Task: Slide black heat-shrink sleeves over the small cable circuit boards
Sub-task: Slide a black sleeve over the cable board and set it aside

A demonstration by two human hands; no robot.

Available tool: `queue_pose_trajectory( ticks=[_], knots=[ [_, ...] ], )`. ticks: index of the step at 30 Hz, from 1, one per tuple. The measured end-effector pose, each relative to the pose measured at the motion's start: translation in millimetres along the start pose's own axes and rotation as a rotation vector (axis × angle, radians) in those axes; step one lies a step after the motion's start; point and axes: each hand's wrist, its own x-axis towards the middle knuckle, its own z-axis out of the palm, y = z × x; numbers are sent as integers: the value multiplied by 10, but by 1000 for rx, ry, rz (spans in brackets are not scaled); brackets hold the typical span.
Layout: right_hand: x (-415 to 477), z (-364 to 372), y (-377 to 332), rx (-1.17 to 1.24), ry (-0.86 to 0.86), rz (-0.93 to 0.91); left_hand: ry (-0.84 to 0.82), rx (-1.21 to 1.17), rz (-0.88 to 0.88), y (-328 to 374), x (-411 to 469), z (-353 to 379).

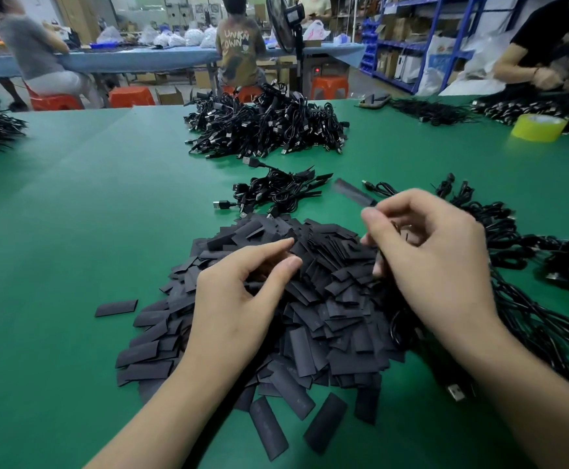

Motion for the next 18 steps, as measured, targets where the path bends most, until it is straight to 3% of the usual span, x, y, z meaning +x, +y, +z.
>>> queue_pose_trajectory(
  ticks=[3,8,10,15,18],
  knots=[
    [405,29,-23,73,-7,195,-26,16,8,5,4,13],
    [1247,439,165,340,-167,769,-58,37,23,-3,-3,12],
    [1413,658,235,450,-176,904,-64,43,37,-7,-2,10],
    [1573,969,308,516,-323,952,-75,58,51,-13,5,14],
    [1541,953,306,481,-424,884,-76,58,57,-18,5,10]
  ],
)
